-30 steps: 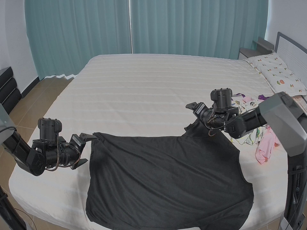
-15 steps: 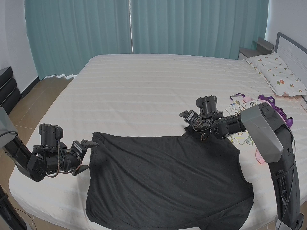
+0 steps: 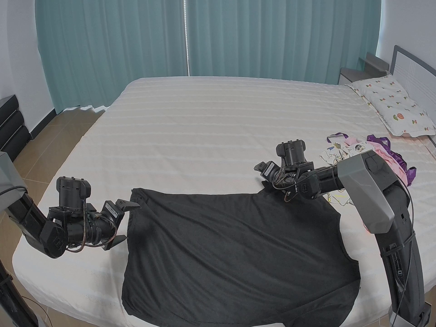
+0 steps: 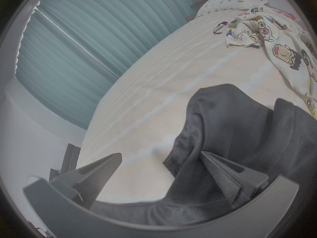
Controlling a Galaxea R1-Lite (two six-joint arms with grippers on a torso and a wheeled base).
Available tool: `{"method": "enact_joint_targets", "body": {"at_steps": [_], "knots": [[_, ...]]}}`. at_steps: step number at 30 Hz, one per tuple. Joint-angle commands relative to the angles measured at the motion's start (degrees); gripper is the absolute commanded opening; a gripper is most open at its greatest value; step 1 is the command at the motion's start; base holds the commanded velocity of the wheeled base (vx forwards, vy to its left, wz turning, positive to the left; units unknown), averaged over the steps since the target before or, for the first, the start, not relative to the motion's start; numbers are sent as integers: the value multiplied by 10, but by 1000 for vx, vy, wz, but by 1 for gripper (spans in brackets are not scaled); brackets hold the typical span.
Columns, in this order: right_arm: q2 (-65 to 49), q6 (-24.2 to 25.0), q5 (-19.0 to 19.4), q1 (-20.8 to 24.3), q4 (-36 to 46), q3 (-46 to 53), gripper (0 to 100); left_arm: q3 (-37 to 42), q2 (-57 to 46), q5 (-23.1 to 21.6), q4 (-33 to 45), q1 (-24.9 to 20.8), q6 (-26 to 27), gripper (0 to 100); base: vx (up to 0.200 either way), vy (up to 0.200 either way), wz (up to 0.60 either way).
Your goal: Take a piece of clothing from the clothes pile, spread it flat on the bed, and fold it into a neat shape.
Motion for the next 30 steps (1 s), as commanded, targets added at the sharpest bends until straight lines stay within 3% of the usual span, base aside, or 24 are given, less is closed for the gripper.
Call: {"method": "enact_joint_targets", "body": {"at_steps": [1, 2, 15, 21, 30], "knots": [[15, -3, 0, -2, 11, -13, 100, 1, 12, 3, -12, 0, 0, 100, 0, 0, 0], [15, -4, 0, -3, 14, -16, 0, 2, 14, 4, -18, 0, -1, 100, 0, 0, 0], [1, -2, -1, -5, 8, -37, 0, 4, 15, 3, -28, 1, -3, 100, 0, 0, 0], [14, -4, -39, 1, -34, -73, 0, 4, 15, 3, -28, 1, -3, 100, 0, 0, 0], [26, -19, -39, 7, -47, -67, 0, 4, 18, 3, -28, 1, -3, 100, 0, 0, 0]]}}
